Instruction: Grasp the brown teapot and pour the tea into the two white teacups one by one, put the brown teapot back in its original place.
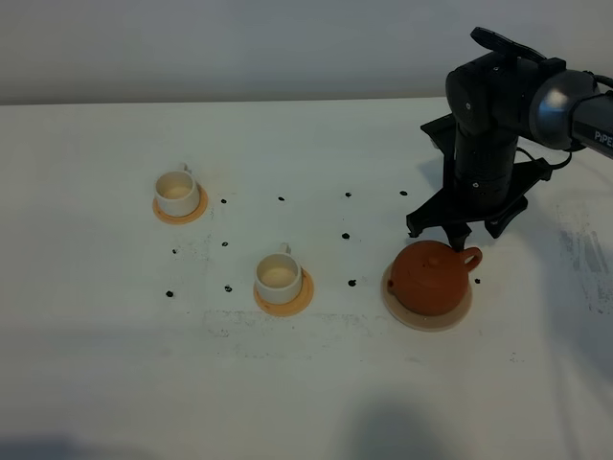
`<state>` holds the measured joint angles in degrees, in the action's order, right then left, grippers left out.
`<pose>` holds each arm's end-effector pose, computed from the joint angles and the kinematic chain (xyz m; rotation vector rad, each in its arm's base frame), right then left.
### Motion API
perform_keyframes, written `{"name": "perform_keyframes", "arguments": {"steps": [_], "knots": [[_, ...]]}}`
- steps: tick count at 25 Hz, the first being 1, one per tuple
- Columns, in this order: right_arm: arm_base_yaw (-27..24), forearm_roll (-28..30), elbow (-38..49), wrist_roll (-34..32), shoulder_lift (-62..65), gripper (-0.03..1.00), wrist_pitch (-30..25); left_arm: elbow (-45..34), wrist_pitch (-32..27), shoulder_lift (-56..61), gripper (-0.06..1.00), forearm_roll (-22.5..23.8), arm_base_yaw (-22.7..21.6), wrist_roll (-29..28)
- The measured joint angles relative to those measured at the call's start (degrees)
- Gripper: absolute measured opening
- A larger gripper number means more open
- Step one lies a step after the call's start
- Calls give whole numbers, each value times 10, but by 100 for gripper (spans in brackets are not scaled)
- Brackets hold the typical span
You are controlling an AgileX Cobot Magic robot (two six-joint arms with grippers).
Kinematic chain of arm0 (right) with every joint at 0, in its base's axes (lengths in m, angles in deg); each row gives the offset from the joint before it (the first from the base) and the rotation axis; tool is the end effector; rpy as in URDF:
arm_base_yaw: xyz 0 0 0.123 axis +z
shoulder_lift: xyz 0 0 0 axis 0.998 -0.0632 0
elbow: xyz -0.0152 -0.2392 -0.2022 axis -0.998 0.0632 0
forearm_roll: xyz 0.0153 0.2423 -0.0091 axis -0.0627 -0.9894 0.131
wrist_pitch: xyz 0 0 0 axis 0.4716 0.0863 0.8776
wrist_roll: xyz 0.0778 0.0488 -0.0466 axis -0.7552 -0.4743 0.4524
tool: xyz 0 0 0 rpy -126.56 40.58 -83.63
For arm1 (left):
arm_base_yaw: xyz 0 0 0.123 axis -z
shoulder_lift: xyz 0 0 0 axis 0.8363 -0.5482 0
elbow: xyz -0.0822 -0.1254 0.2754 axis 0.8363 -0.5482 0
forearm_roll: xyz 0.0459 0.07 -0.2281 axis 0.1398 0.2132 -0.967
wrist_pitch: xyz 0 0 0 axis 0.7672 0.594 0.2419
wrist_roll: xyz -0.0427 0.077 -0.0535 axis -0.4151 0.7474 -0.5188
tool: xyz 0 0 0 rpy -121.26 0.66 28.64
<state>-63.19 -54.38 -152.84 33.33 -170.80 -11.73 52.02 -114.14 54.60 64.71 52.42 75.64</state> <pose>0.3995 0.1571 0.1753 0.6287 -3.0649 0.2044 -0.0268 -0.0129 0.2550 -0.0237 2.0860 -0.0685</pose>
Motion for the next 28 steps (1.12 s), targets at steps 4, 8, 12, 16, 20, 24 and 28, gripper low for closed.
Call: {"name": "perform_keyframes", "arguments": {"steps": [4,8,12,16,20,24,28], "knots": [[-1,-9,0,15,0,49,-6,0,0,0,48,0,0,0],[-1,-22,0,28,0,48,-8,0,0,0,48,0,0,0],[-2,-34,0,33,0,48,-9,0,0,0,48,0,0,0],[-2,-36,0,33,0,48,-10,0,0,0,48,0,0,0],[-2,-30,1,33,0,48,-5,0,0,0,48,0,0,0],[0,-15,1,14,-4,48,9,0,0,0,48,0,0,0],[1,11,1,0,-6,48,37,0,0,0,48,0,0,0]]}}
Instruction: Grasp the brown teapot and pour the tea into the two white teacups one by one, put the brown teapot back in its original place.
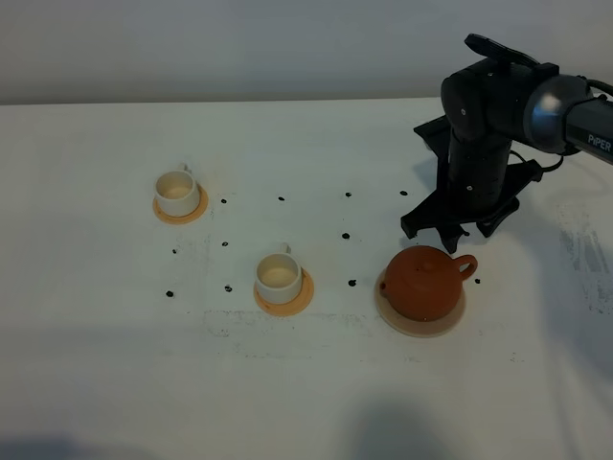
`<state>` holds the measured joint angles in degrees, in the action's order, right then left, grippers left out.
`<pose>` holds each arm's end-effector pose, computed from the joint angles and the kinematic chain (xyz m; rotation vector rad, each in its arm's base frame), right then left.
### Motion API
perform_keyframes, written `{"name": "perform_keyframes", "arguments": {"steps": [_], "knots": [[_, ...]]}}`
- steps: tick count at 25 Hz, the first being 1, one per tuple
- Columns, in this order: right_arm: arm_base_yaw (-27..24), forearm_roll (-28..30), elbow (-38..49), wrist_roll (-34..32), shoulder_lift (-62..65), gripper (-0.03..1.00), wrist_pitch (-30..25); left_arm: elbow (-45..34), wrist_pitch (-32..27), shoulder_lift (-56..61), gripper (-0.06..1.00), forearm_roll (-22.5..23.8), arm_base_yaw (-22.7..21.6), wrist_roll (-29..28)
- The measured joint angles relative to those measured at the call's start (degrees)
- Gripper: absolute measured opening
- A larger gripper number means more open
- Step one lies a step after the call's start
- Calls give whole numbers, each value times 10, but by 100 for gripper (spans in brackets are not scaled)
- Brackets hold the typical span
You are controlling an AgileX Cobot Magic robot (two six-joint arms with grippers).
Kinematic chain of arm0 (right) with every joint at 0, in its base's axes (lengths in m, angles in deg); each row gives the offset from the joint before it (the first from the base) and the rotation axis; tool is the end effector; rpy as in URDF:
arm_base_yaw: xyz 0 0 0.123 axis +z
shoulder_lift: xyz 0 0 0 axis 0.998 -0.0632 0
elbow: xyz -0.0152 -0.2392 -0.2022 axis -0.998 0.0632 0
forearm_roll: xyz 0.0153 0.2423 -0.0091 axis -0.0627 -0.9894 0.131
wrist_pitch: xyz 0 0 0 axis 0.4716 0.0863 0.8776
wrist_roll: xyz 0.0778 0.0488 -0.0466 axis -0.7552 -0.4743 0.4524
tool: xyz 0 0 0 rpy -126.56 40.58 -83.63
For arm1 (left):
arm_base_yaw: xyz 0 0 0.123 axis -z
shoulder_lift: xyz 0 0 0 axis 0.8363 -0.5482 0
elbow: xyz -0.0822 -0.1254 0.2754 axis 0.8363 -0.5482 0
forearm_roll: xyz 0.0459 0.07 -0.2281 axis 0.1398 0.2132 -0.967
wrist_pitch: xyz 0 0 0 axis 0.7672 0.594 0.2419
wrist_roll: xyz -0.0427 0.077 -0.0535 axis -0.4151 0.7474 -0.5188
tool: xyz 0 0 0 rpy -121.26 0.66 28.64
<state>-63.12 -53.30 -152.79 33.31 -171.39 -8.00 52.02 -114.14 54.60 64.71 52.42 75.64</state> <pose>0.4064 0.1592 0.1708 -0.6412 3.0178 -0.2045 -0.0268 -0.0129 0.2550 -0.0237 2.0860 -0.0685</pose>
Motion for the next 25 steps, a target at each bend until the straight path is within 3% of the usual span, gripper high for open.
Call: {"name": "perform_keyframes", "arguments": {"steps": [9,18,25], "knots": [[-13,44,15,-26,49,49,85,0,0,0,48,0,0,0],[-39,32,213,-44,195,49,296,0,0,0,48,0,0,0],[-41,20,306,-48,208,49,348,0,0,0,48,0,0,0]]}}
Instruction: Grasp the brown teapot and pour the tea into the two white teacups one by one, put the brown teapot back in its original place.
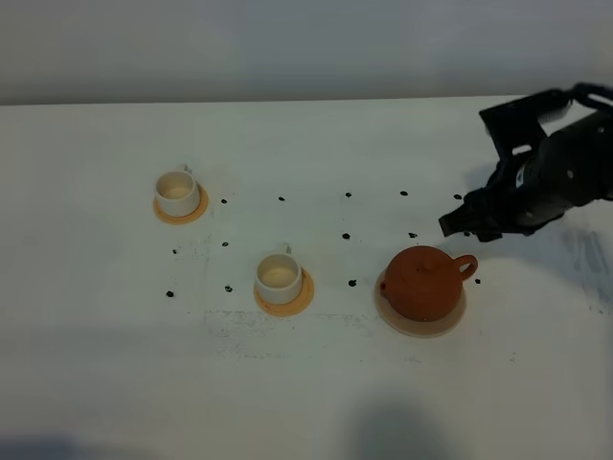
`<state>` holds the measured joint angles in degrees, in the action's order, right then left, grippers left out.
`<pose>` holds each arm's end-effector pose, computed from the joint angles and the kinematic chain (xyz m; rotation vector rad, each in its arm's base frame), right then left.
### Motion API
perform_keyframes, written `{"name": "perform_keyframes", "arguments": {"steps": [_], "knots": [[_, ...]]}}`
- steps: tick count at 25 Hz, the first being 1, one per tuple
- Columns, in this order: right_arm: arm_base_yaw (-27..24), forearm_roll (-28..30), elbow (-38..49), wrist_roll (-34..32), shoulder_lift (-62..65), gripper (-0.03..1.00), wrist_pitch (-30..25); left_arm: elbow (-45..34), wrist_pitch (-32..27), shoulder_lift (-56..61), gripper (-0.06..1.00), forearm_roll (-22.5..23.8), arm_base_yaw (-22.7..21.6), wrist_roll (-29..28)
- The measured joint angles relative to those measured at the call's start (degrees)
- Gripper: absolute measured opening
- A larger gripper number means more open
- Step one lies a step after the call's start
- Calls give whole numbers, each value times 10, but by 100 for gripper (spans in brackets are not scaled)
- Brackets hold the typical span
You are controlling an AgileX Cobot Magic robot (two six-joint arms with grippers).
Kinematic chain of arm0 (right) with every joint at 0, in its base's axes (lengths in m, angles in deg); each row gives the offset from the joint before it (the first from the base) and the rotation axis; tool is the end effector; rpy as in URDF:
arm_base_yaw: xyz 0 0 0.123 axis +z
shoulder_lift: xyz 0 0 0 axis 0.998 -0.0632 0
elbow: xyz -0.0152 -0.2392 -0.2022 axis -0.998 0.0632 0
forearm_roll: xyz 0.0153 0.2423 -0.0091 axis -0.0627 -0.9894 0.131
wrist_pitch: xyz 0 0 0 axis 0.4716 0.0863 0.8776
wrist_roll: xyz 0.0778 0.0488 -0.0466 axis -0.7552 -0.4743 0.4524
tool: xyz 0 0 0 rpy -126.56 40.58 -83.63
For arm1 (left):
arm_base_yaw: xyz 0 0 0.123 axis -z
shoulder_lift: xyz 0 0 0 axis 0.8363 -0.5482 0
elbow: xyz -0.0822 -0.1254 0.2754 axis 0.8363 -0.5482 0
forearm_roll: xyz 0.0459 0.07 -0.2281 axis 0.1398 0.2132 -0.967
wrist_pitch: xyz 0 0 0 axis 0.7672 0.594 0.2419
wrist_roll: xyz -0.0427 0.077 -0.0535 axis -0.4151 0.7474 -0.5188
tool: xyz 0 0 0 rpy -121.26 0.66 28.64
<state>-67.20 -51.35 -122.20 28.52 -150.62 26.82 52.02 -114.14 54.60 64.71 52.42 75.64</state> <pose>0.3473 0.1111 0.2014 -0.4538 2.6331 -0.0220 -0.0268 -0.0129 0.2550 -0.0237 2.0860 -0.0685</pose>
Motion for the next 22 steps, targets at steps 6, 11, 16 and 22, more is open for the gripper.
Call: {"name": "perform_keyframes", "arguments": {"steps": [6,11,16,22], "knots": [[0,-2,5,-1,-16,49,22,0,0,0,48,0,0,0],[0,-2,5,-1,-40,49,27,0,0,0,48,0,0,0],[0,-3,5,-1,-40,49,5,0,0,0,48,0,0,0],[0,-8,5,-1,-40,49,-25,0,0,0,48,0,0,0]]}}
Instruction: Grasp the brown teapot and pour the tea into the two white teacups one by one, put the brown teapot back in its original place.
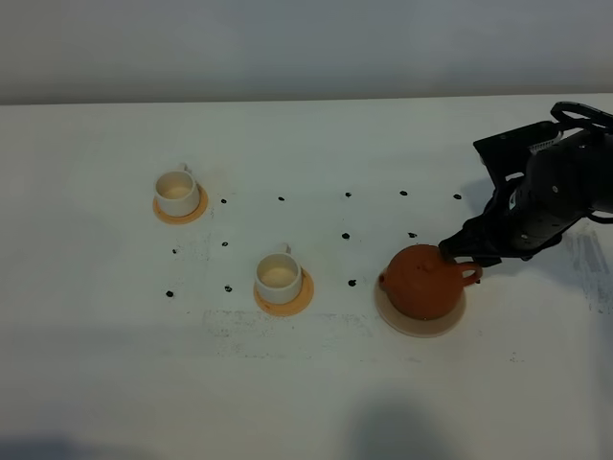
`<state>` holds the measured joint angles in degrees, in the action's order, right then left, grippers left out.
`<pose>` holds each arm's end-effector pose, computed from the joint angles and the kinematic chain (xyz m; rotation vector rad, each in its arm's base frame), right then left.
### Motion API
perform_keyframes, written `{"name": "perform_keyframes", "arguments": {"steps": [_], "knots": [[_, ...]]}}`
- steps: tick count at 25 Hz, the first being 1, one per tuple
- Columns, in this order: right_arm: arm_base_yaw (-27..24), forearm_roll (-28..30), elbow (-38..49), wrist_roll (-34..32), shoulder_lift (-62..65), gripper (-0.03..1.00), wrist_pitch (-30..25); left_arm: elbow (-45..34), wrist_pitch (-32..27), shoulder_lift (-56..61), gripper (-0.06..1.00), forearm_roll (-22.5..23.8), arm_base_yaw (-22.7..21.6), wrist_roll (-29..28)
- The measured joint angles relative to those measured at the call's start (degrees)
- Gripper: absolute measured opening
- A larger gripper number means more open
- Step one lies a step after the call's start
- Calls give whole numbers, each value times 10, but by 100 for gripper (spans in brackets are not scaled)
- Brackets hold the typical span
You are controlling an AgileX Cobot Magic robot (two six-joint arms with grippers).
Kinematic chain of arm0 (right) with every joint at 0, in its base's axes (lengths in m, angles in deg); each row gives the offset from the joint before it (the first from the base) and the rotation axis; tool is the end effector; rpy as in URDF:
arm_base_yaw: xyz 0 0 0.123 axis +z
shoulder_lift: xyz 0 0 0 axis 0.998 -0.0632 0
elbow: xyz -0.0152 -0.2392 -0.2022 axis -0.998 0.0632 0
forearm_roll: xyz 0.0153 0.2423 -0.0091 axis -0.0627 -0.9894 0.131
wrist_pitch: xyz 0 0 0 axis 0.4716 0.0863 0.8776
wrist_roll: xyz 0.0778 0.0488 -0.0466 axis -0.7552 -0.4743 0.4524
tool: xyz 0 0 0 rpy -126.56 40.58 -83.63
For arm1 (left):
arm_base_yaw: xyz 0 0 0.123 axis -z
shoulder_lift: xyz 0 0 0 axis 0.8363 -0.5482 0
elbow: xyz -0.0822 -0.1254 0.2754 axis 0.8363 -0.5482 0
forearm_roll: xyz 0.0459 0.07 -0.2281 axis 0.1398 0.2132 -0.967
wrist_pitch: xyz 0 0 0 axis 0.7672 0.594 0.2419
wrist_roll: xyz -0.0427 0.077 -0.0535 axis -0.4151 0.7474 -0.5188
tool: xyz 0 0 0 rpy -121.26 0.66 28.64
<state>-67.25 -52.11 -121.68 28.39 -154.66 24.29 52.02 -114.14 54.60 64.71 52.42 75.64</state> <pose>0.3457 0.1102 0.1717 -0.4566 2.7564 -0.0474 -0.0268 -0.0129 0.2550 -0.0237 2.0860 -0.0685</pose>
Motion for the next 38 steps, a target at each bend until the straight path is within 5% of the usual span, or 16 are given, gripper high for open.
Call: {"name": "perform_keyframes", "arguments": {"steps": [19,38], "knots": [[-1,-39,-25,6,0,49,-93,0,0,0,48,0,0,0],[-1,-113,-25,82,0,49,-142,0,0,0,48,0,0,0]]}}
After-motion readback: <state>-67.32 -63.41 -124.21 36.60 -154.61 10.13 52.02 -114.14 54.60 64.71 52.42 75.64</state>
